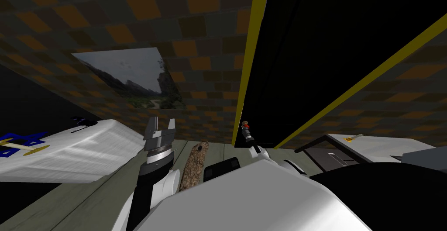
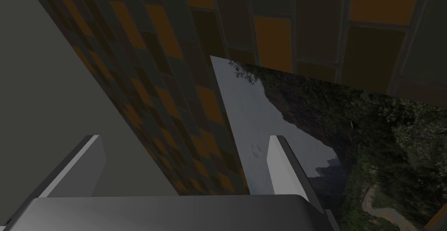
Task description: Pull the door open
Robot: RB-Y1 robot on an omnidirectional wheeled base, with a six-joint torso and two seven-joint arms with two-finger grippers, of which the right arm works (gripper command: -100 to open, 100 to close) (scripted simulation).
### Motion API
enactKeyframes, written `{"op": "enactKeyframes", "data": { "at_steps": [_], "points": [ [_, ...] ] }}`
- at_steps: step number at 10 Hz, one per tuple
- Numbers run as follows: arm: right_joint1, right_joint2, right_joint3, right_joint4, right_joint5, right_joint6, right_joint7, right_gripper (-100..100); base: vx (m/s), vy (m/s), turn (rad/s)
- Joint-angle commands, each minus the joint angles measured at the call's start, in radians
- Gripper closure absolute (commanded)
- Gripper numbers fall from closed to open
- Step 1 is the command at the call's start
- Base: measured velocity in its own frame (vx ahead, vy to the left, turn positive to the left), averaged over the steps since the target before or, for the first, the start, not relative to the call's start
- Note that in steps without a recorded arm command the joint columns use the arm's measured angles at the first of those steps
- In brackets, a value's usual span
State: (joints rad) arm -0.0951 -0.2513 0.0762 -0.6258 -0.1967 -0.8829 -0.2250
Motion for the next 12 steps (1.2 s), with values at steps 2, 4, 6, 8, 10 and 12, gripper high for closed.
{"op": "enactKeyframes", "data": {
  "at_steps": [2, 4, 6, 8, 10, 12],
  "points": [
    [0.001, 0.003, 0.004, -0.007, -0.032, 0.002, -0.067, -100, -0.059, 0.017, 0.084],
    [0.004, 0.005, 0.006, -0.013, -0.055, 0.004, -0.117, -100, -0.046, 0.013, 0.039],
    [0.007, 0.009, 0.009, -0.021, -0.087, 0.007, -0.175, -100, -0.048, 0.002, 0.047],
    [0.009, 0.011, 0.01, -0.025, -0.104, 0.008, -0.221, -100, -0.034, 0.006, 0.022],
    [0.011, 0.013, 0.012, -0.029, -0.124, 0.01, -0.26, -100, -0.051, 0.005, 0.041],
    [0.015, 0.018, 0.015, -0.04, -0.167, 0.014, -0.323, -100, -0.053, -0.003, 0.05]
  ]
}}
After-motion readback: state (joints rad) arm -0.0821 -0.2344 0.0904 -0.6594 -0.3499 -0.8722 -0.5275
